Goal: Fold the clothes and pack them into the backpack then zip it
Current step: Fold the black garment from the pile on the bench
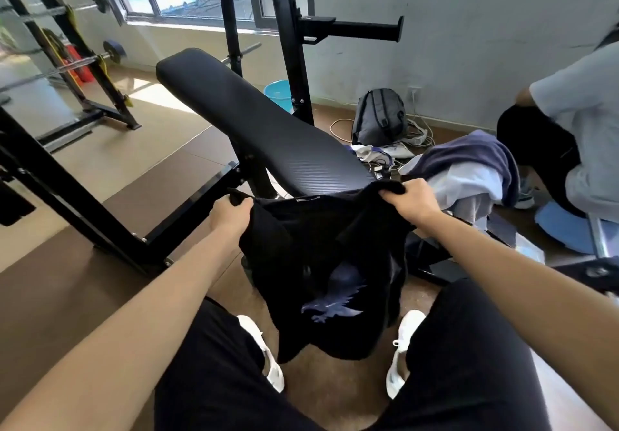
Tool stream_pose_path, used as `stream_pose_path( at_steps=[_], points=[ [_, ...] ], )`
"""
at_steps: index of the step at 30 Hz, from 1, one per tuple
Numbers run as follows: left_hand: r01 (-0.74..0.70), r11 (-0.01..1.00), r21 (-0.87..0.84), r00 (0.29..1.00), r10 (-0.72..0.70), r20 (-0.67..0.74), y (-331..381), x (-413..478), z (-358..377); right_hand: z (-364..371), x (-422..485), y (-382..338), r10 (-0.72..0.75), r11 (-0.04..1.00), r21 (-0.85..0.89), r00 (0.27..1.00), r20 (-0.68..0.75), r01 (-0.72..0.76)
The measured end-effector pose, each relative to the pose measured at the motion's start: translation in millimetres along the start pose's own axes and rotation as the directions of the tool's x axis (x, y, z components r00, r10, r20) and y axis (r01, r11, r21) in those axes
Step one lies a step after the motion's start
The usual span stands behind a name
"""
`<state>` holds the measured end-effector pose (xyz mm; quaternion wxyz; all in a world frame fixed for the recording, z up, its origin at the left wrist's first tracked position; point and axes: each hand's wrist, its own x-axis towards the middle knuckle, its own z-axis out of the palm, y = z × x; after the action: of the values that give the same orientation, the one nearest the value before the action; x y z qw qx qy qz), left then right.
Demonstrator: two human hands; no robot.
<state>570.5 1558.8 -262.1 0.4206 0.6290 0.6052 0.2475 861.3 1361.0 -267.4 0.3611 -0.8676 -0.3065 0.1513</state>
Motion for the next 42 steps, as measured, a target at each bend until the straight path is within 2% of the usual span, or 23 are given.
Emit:
stream_pose_path(
  at_steps=[3, 7, 11, 14, 17, 19, 21, 23, 24, 26, 29, 30, 31, 33, 35, 36, 38, 40, 42],
  points=[
    [-0.021, 0.998, 0.058, 0.997, 0.025, -0.067, 3.8, -17.2, 9.2, 10.4, -6.9, 5.2, 0.104, 0.989, 0.107, 0.994, 0.020, -0.105],
    [-0.031, 0.989, -0.142, 0.999, 0.033, 0.012, -1.6, -35.2, 22.4, 22.6, -21.8, 5.4, 0.241, 0.900, 0.359, 0.968, 0.062, -0.247],
    [-0.044, 0.972, -0.232, 0.992, 0.070, 0.103, -9.0, -53.3, 38.4, 34.4, -36.2, -3.5, 0.263, 0.793, 0.533, 0.955, 0.139, -0.296],
    [-0.026, 0.955, -0.296, 0.982, 0.080, 0.170, -10.0, -68.6, 50.0, 42.3, -47.6, -10.5, 0.232, 0.751, 0.593, 0.956, 0.177, -0.292],
    [0.020, 0.941, -0.336, 0.964, 0.072, 0.257, -4.9, -88.3, 61.0, 52.0, -65.3, -19.0, 0.158, 0.799, 0.557, 0.973, 0.171, -0.227],
    [0.052, 0.932, -0.358, 0.937, 0.078, 0.339, -0.8, -100.7, 68.0, 58.7, -78.6, -23.1, 0.089, 0.832, 0.519, 0.971, 0.224, -0.196],
    [0.062, 0.932, -0.357, 0.898, 0.104, 0.428, 1.9, -110.3, 72.8, 61.0, -95.4, -25.6, -0.089, 0.841, 0.530, 0.938, 0.334, -0.109],
    [0.053, 0.937, -0.345, 0.868, 0.128, 0.480, 1.4, -114.4, 74.3, 58.9, -107.2, -21.2, -0.243, 0.849, 0.528, 0.876, 0.417, -0.015],
    [0.039, 0.943, -0.330, 0.859, 0.137, 0.493, -0.5, -114.4, 73.7, 58.4, -110.1, -15.9, -0.295, 0.863, 0.502, 0.861, 0.414, 0.055],
    [-0.037, 0.967, -0.251, 0.828, 0.170, 0.534, -4.9, -113.6, 70.6, 60.9, -111.5, -4.6, -0.357, 0.899, 0.375, 0.876, 0.323, 0.228],
    [-0.131, 0.974, -0.184, 0.734, 0.220, 0.643, -9.2, -117.7, 65.4, 65.0, -109.3, 7.9, -0.395, 0.891, 0.318, 0.898, 0.194, 0.324],
    [-0.123, 0.968, -0.219, 0.733, 0.237, 0.638, -11.4, -117.6, 62.7, 64.3, -107.7, 9.5, -0.394, 0.881, 0.353, 0.901, 0.183, 0.314],
    [-0.098, 0.958, -0.271, 0.767, 0.246, 0.593, -14.5, -115.8, 58.3, 62.7, -105.6, 11.0, -0.396, 0.862, 0.411, 0.901, 0.177, 0.297],
    [-0.027, 0.926, -0.375, 0.876, 0.203, 0.437, -25.6, -106.0, 47.5, 54.9, -103.3, 11.9, -0.405, 0.816, 0.512, 0.897, 0.175, 0.268],
    [0.009, 0.930, -0.367, 0.936, 0.121, 0.330, -41.4, -96.0, 39.6, 45.4, -103.5, 12.4, -0.412, 0.797, 0.554, 0.887, 0.210, 0.240],
    [0.025, 0.946, -0.324, 0.938, 0.090, 0.334, -49.7, -92.7, 39.1, 41.2, -104.6, 12.6, -0.420, 0.796, 0.560, 0.876, 0.238, 0.229],
    [0.113, 0.958, -0.266, 0.891, 0.021, 0.454, -64.2, -90.2, 45.7, 36.2, -106.4, 13.5, -0.432, 0.805, 0.554, 0.852, 0.297, 0.215],
    [0.222, 0.947, -0.233, 0.785, -0.032, 0.619, -74.6, -89.6, 57.1, 33.4, -109.7, 12.3, -0.426, 0.817, 0.544, 0.836, 0.345, 0.192],
    [0.239, 0.953, -0.186, 0.672, -0.024, 0.740, -80.3, -93.2, 69.1, 33.1, -112.5, 13.3, -0.404, 0.818, 0.556, 0.836, 0.371, 0.149]
  ],
)
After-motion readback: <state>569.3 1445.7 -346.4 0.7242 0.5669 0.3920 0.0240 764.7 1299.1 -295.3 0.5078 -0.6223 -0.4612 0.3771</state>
